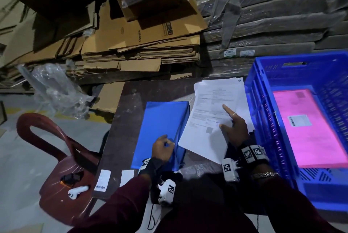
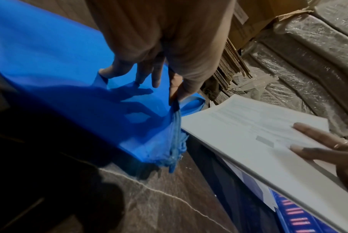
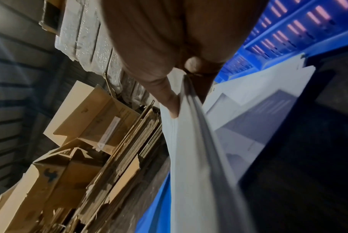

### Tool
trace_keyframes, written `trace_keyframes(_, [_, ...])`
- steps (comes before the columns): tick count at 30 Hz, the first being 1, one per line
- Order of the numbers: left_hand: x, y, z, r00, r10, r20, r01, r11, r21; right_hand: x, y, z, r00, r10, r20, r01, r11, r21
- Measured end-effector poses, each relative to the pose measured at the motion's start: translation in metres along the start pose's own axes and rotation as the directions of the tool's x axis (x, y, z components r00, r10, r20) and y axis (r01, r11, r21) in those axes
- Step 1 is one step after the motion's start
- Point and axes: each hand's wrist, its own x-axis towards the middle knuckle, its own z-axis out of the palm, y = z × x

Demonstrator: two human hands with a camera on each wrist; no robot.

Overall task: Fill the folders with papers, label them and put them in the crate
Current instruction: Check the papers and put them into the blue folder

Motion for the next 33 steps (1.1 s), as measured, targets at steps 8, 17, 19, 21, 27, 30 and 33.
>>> trace_keyframes(8, [0.0, -0.009, 0.007, 1.0, -0.027, -0.003, 0.027, 0.999, -0.046, -0.009, 0.025, 0.015, 0.989, 0.098, 0.108, -0.104, 0.993, 0.05])
trace_keyframes(17, [-0.001, 0.003, 0.012, 1.0, -0.018, -0.008, 0.017, 0.997, -0.075, -0.015, 0.036, 0.021, 0.976, 0.182, 0.118, -0.189, 0.981, 0.052])
trace_keyframes(19, [-0.001, 0.005, 0.012, 1.0, -0.017, -0.017, 0.015, 0.997, -0.076, -0.015, 0.038, 0.017, 0.972, 0.194, 0.131, -0.204, 0.976, 0.069])
trace_keyframes(21, [0.0, 0.006, 0.011, 1.0, -0.014, -0.014, 0.013, 0.998, -0.067, -0.015, 0.041, 0.014, 0.967, 0.212, 0.144, -0.227, 0.969, 0.098])
trace_keyframes(27, [0.001, 0.003, 0.012, 0.999, 0.052, 0.003, -0.052, 0.997, -0.059, -0.005, 0.044, 0.018, 0.93, 0.272, 0.247, -0.291, 0.956, 0.044])
trace_keyframes(30, [0.0, 0.0, 0.009, 0.995, 0.094, 0.021, -0.092, 0.994, -0.056, 0.001, 0.047, 0.025, 0.916, 0.283, 0.285, -0.306, 0.951, 0.041])
trace_keyframes(33, [-0.005, 0.002, 0.006, 0.99, 0.133, 0.047, -0.131, 0.99, -0.045, 0.007, 0.046, 0.033, 0.915, 0.273, 0.297, -0.288, 0.958, 0.008])
